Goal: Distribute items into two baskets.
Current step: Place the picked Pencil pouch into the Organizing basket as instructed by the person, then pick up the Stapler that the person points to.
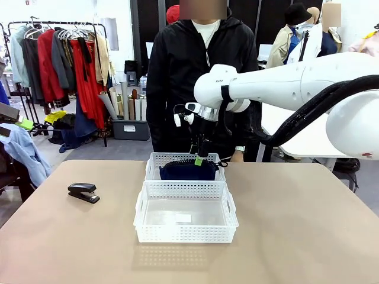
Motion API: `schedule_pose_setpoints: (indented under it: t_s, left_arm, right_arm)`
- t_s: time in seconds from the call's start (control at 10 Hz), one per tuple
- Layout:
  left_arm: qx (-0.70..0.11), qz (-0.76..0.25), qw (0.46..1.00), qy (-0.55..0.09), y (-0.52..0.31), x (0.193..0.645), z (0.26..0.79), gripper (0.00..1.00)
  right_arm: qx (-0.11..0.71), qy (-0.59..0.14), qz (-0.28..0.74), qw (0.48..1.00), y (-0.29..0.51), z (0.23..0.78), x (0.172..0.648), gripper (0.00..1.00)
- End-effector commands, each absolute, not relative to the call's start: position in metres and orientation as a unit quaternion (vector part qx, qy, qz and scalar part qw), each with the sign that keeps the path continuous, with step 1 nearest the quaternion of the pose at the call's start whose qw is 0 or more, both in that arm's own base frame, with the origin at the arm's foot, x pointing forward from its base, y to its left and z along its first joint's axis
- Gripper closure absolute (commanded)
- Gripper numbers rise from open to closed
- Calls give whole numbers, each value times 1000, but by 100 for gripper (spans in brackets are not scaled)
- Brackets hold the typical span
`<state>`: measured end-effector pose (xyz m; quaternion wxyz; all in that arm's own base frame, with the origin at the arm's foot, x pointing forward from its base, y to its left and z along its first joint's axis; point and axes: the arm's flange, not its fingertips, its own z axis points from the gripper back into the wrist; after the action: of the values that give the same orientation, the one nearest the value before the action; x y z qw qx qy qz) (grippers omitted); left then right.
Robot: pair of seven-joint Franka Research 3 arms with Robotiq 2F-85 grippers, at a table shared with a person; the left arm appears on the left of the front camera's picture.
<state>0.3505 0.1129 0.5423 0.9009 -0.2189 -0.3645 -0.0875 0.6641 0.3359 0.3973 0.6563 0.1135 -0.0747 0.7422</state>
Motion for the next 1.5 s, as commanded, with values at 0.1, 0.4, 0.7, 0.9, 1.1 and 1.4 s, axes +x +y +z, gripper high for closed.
schedule_pose_setpoints:
  t_s: [0.1, 0.4, 0.7, 0.9, 1.1, 1.4]
  left_arm:
    - [-223, -90, 899, -365, 114, 351, 542, 0]
    - [-223, -90, 899, -365, 114, 351, 542, 0]
    - [-223, -90, 899, -365, 114, 351, 542, 0]
    - [-223, -90, 899, -365, 114, 351, 542, 0]
    - [-223, -90, 899, -365, 114, 351, 542, 0]
    - [-223, -90, 899, -365, 114, 351, 542, 0]
  right_arm:
    - [113, -80, 741, 658, 336, 398, 668, 0]
    - [113, -80, 741, 658, 336, 398, 668, 0]
    - [113, -80, 741, 658, 336, 398, 668, 0]
    - [114, -74, 741, 657, 335, 394, 665, 0]
    - [114, -128, 714, 679, 322, 426, 657, 0]
    - [106, -162, 671, 715, 268, 478, 641, 0]
